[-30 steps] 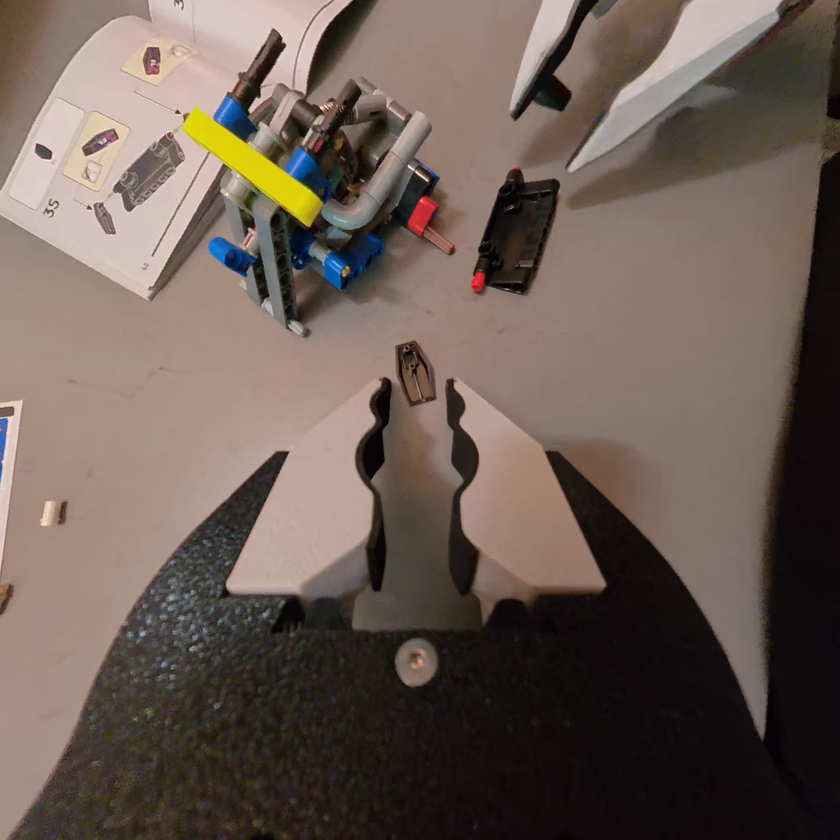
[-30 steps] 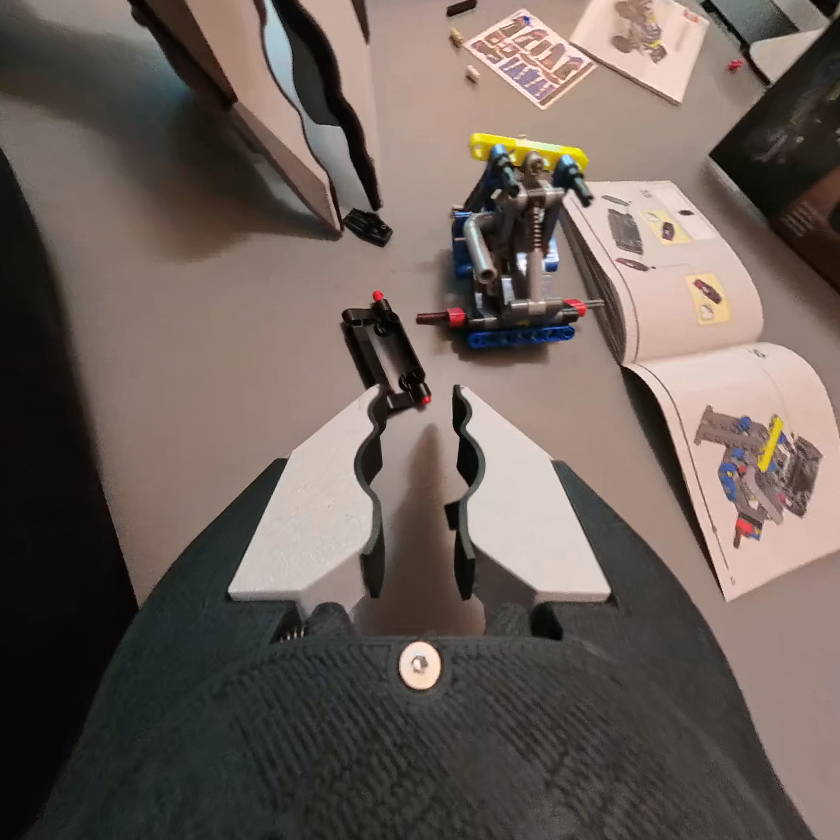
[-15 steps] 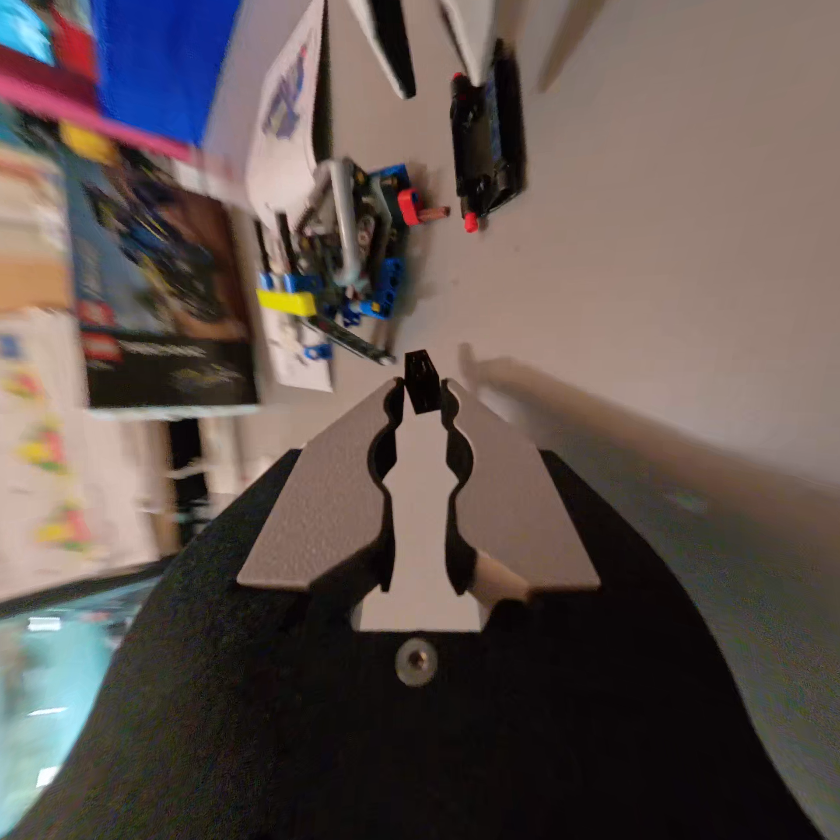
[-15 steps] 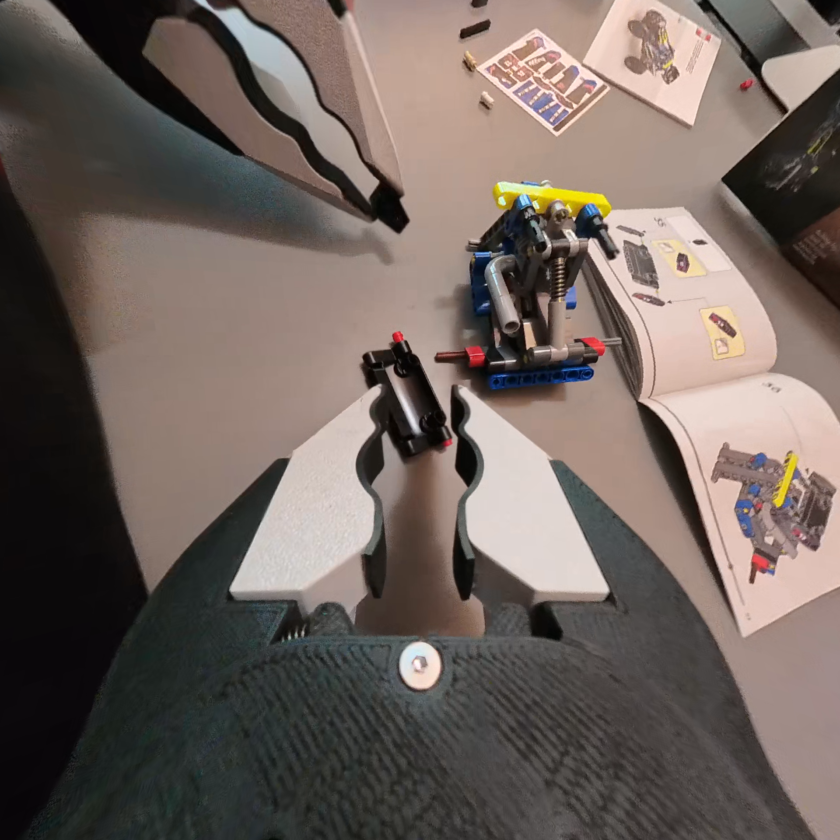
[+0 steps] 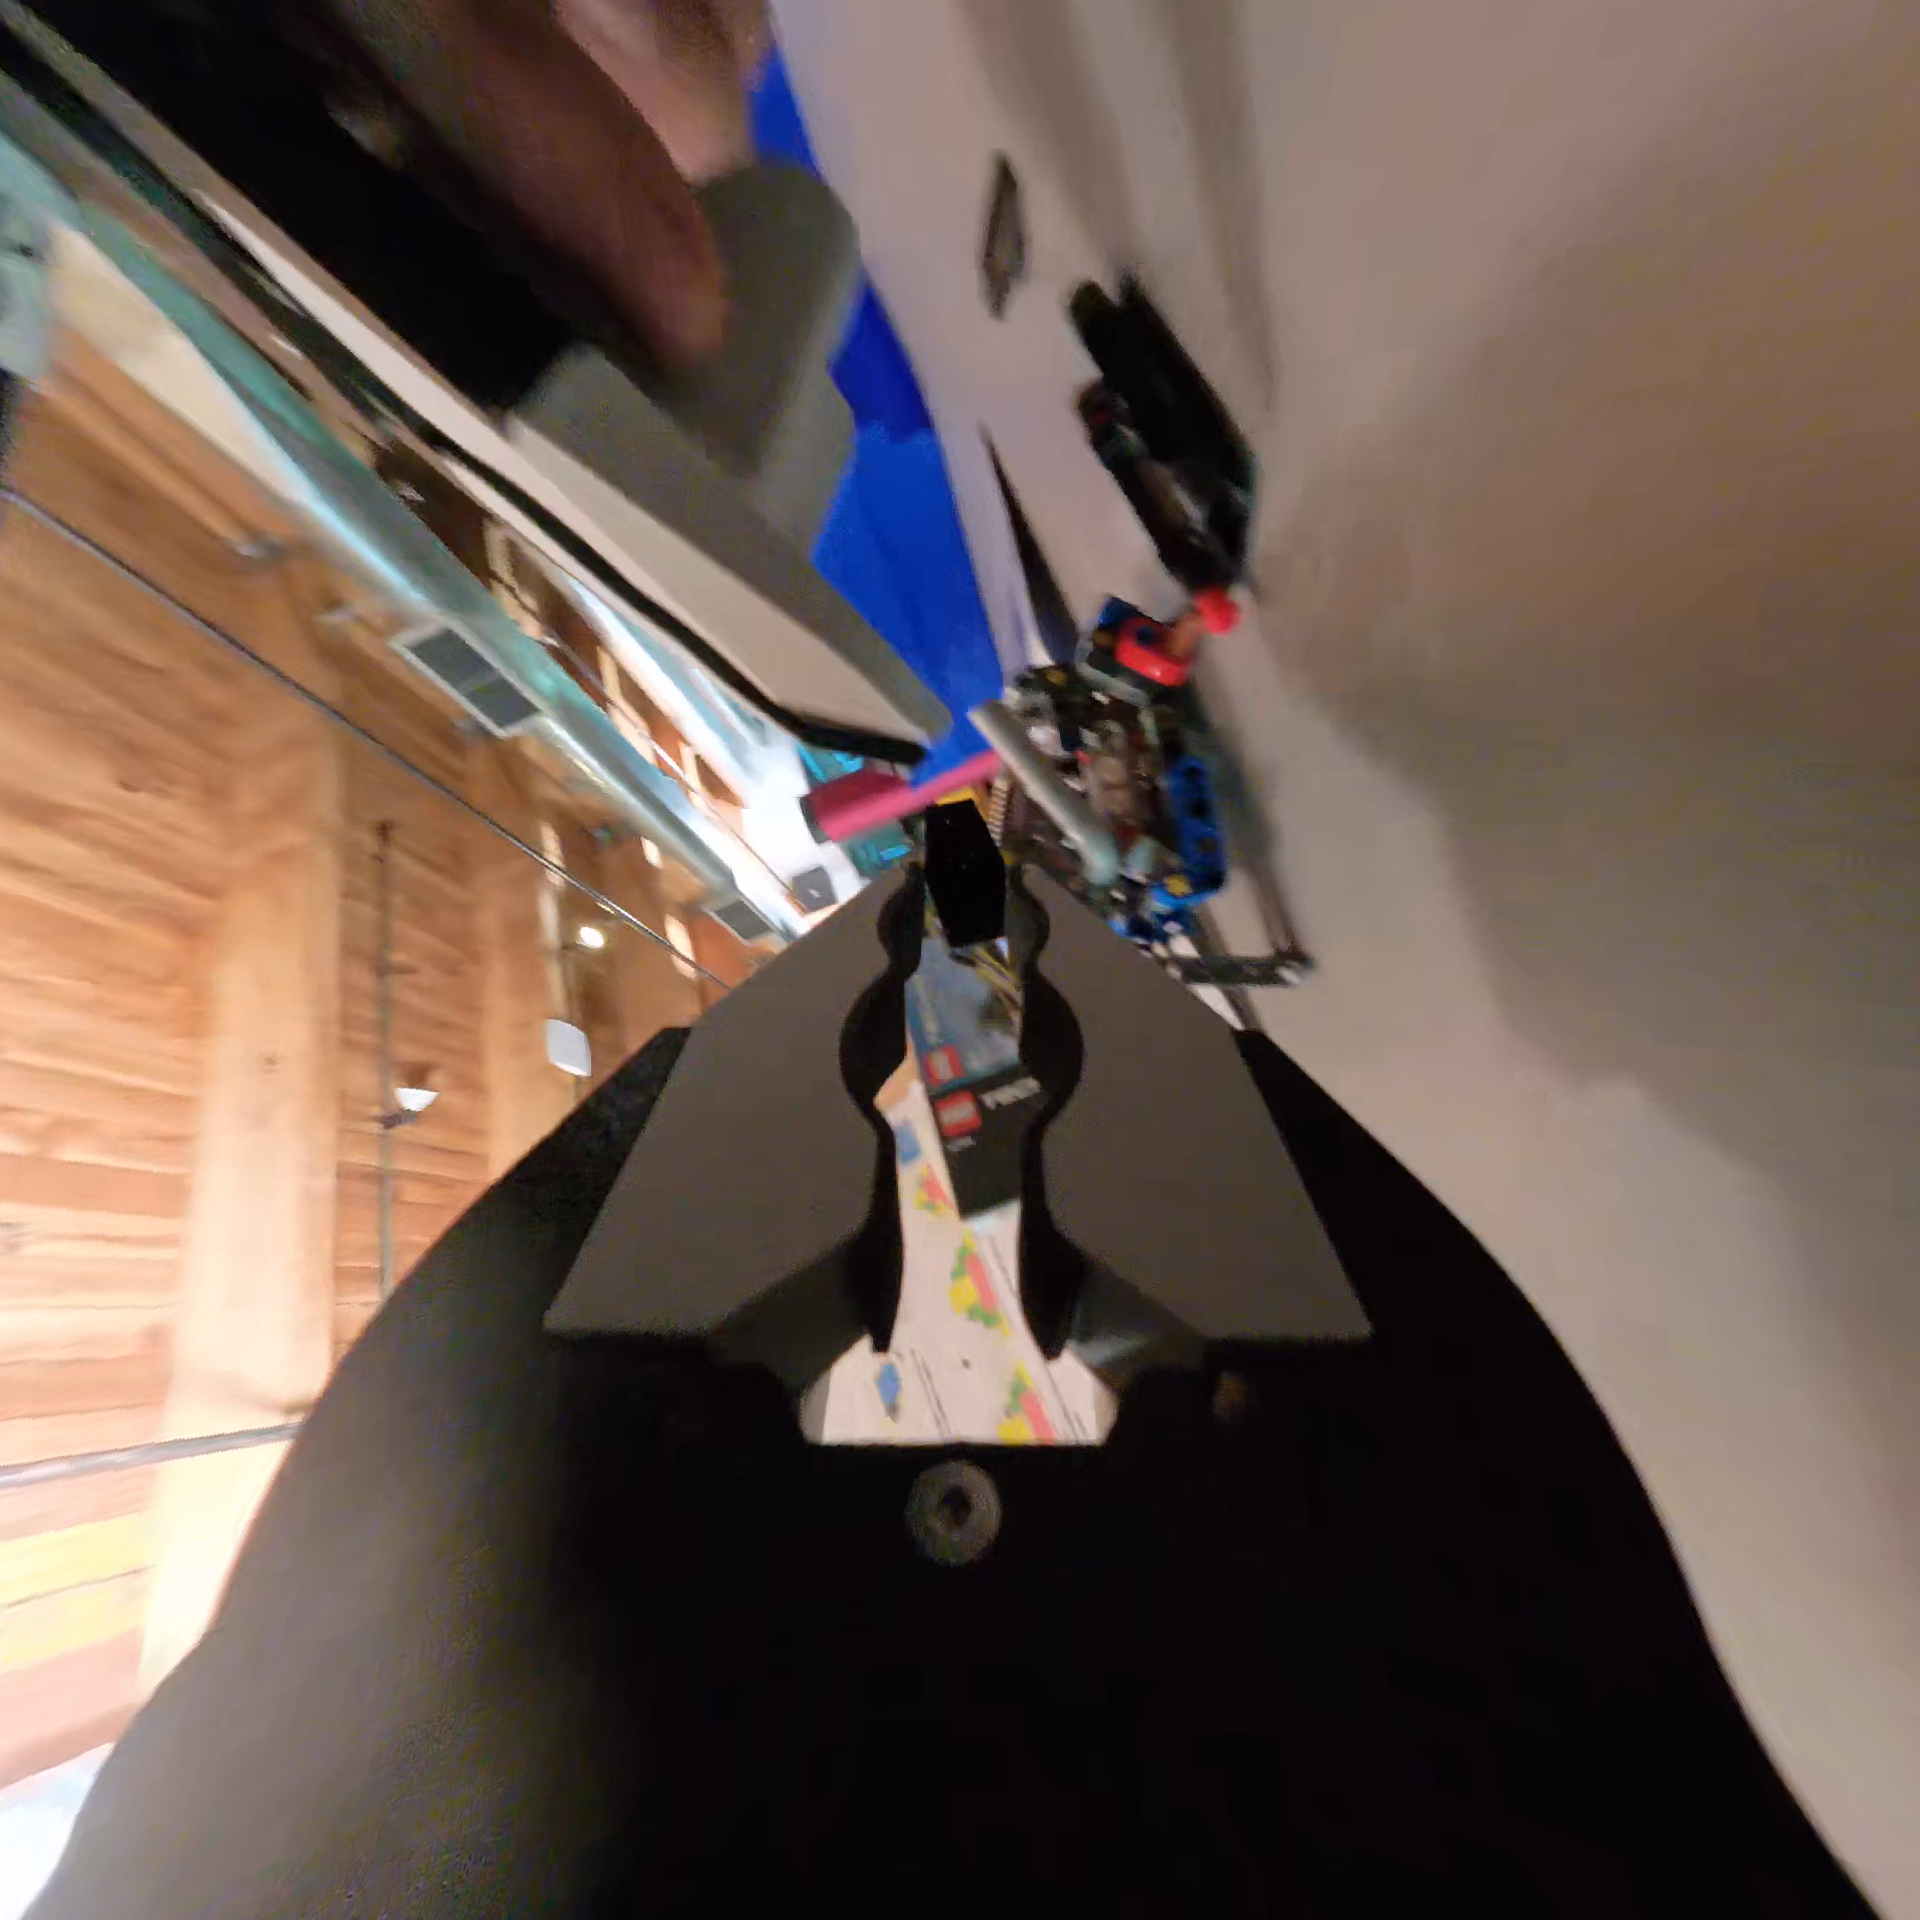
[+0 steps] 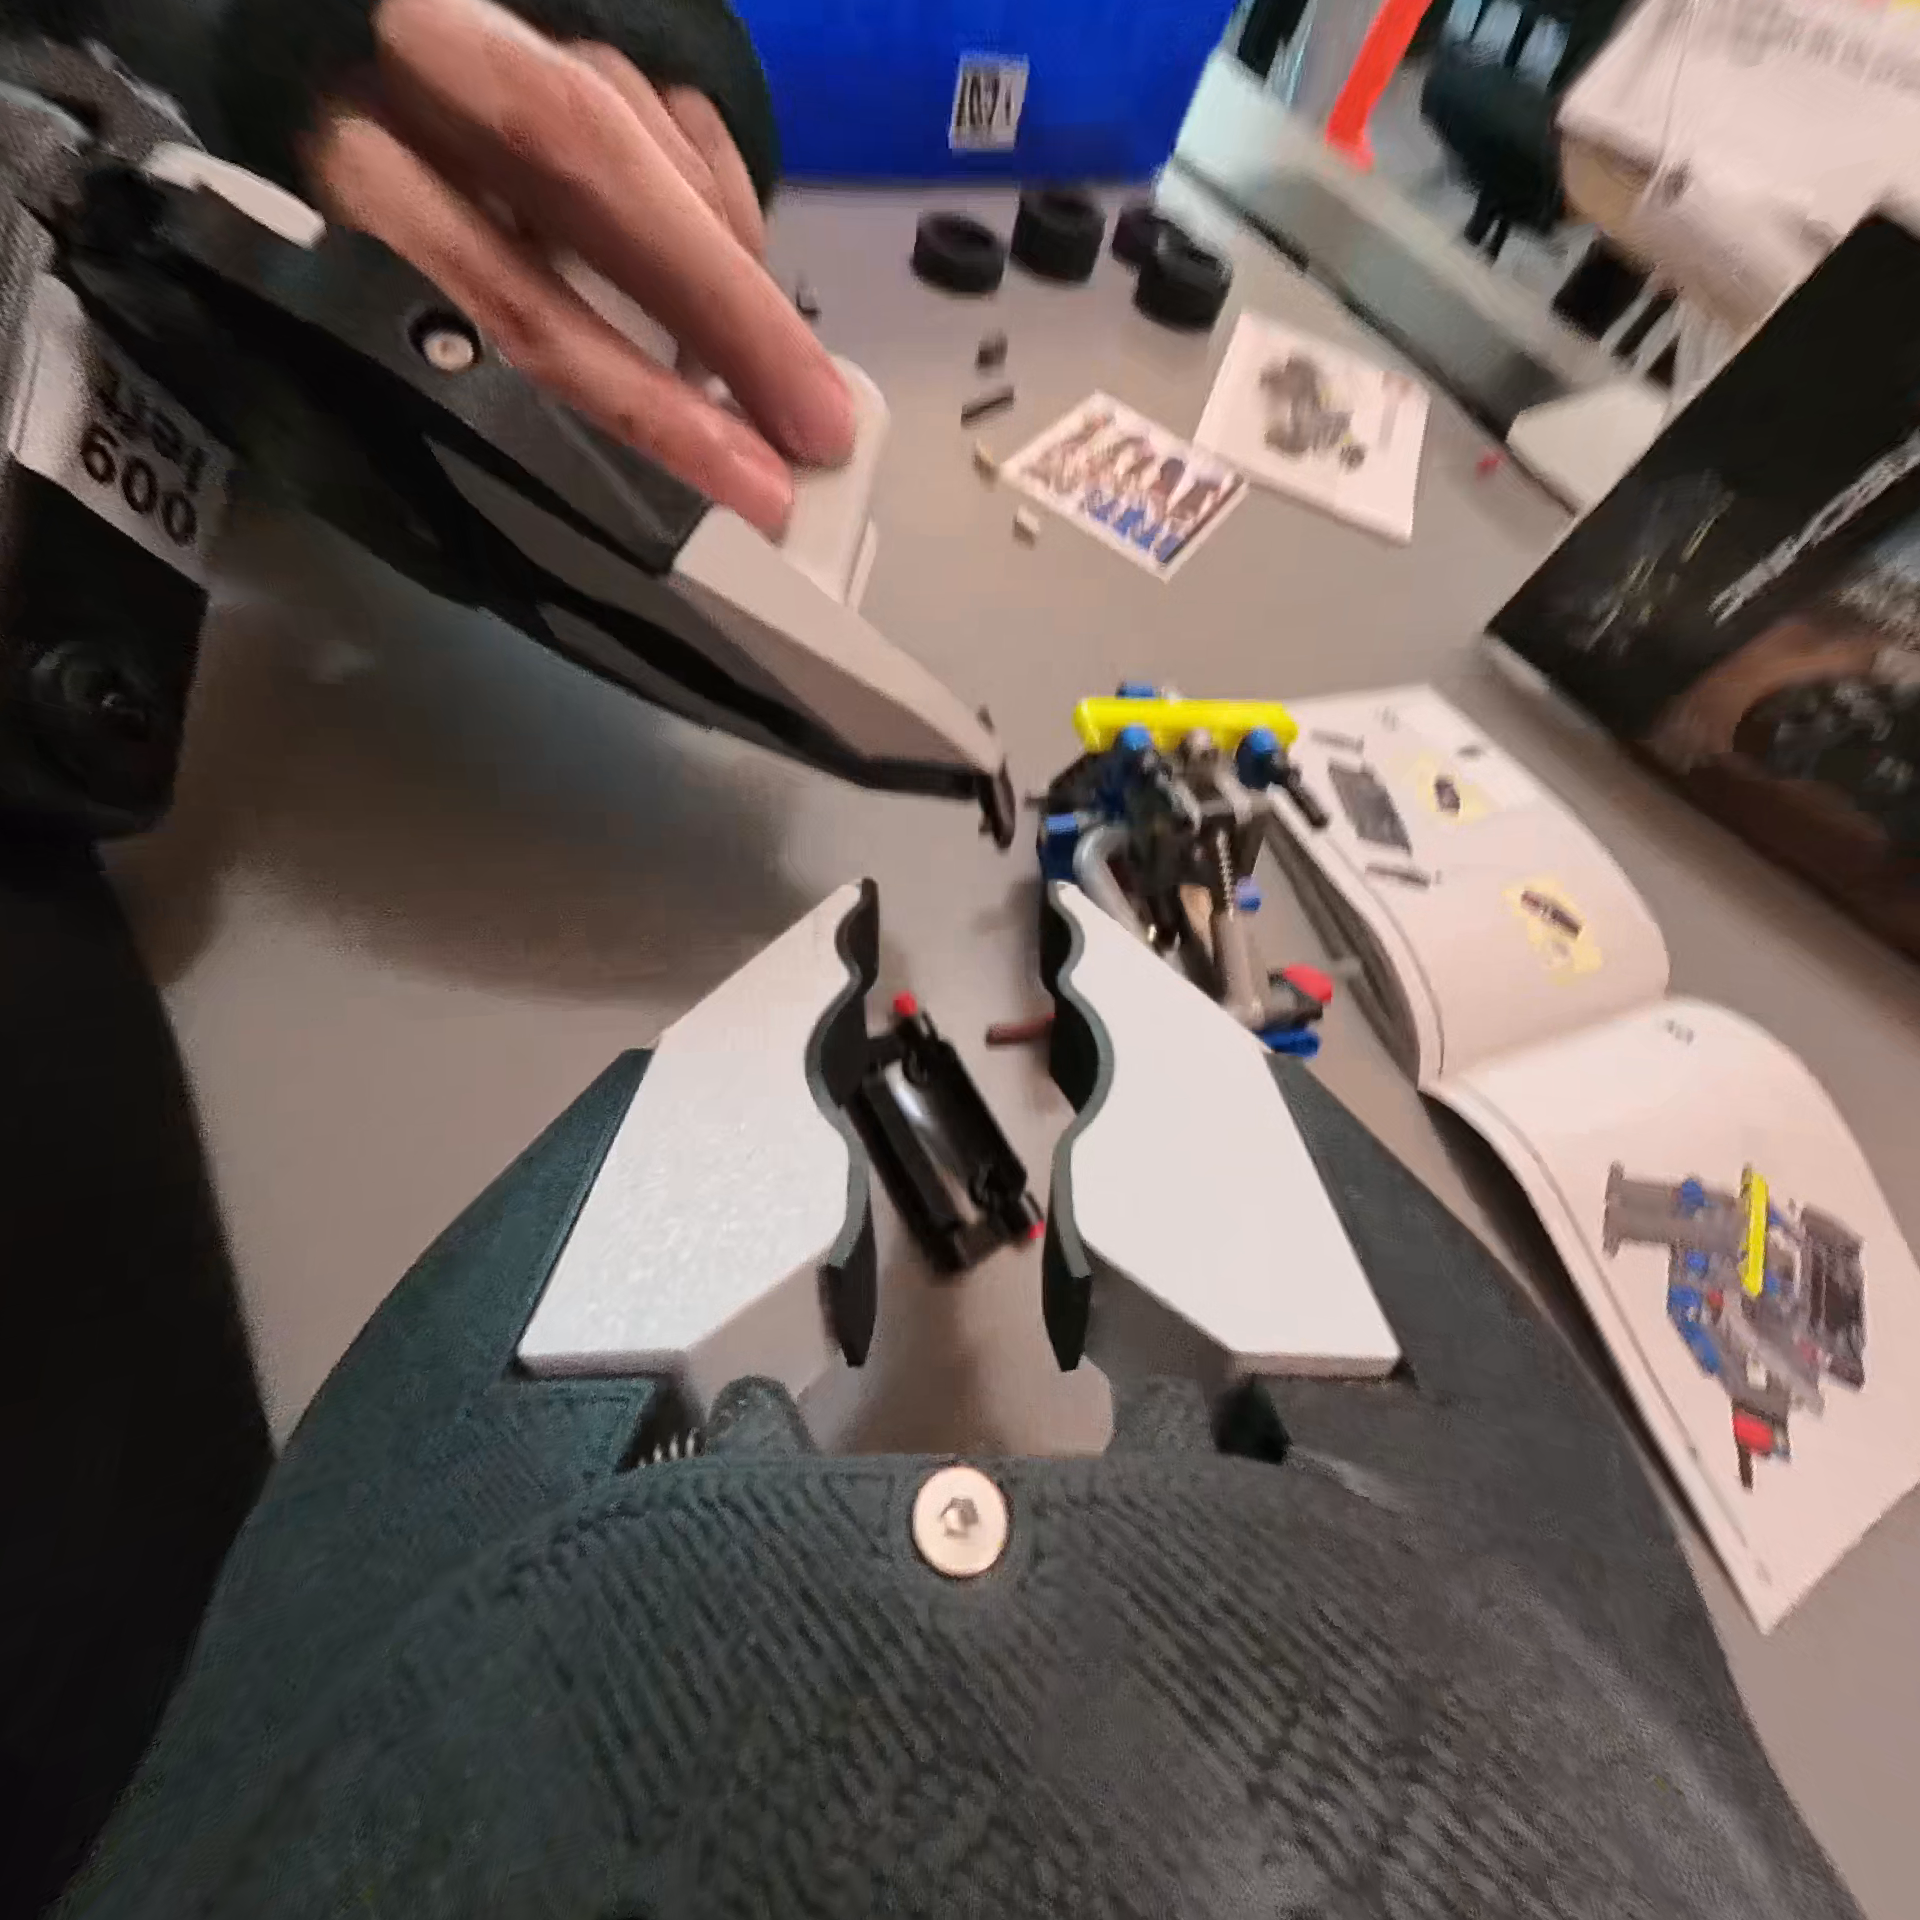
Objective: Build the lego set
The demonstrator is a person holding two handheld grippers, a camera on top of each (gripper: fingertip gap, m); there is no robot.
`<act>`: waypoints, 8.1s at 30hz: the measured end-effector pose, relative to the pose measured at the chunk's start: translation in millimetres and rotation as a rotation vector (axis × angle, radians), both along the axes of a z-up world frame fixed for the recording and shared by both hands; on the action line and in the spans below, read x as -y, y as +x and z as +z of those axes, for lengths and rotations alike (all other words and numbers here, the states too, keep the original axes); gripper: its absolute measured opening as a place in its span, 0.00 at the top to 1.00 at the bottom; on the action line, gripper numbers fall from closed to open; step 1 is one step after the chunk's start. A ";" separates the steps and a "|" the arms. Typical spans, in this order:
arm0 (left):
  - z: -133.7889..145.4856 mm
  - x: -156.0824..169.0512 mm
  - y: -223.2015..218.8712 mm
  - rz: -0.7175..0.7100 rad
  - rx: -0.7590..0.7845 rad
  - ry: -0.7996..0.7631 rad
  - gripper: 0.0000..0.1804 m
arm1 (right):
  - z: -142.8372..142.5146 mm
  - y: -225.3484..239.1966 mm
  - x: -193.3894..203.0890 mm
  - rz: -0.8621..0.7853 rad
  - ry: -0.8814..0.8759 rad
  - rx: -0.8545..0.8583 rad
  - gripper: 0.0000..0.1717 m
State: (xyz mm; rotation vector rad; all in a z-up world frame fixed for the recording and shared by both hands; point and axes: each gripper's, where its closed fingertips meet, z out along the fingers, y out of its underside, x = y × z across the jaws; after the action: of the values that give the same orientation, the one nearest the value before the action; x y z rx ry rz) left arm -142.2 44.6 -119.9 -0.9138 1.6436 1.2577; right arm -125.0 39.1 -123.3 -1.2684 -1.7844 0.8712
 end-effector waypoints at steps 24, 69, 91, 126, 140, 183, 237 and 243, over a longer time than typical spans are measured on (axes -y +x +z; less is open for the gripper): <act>21.4 35.9 4.6 0.281 1.817 -1.326 0.83 | 14.0 -21.3 24.8 0.197 0.779 -0.332 0.98; -63.4 31.8 -28.7 0.848 1.566 -0.648 0.91 | -32.7 84.6 -82.2 -0.211 0.110 0.202 0.85; 106.6 -82.2 -169.6 0.625 1.498 -0.411 0.79 | -6.0 77.3 -108.5 -0.092 0.083 0.064 0.82; -42.0 -32.8 -251.9 1.025 1.537 -0.881 0.71 | 15.7 72.7 -128.4 -0.239 0.239 -0.033 0.79; -67.0 -20.6 -217.3 1.079 1.387 -1.024 0.78 | 12.6 67.2 -120.5 -0.235 0.241 -0.029 0.79; 107.2 -23.9 83.0 -0.098 2.044 -1.237 0.95 | 140.8 82.2 -51.7 -0.199 -0.998 -0.764 1.00; -0.2 134.4 25.7 0.402 1.223 -1.854 1.00 | 17.4 37.2 100.2 0.303 -0.481 -0.025 1.00; -31.0 139.1 -63.5 0.757 1.059 -1.859 1.00 | -10.3 23.7 62.0 0.037 -0.205 0.063 0.98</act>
State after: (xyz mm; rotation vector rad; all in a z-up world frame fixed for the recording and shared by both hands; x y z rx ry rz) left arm -205.6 -94.5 -150.9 -2.7117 1.1094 -0.9263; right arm -101.3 -23.0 -133.6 -1.4098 -1.8087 1.0676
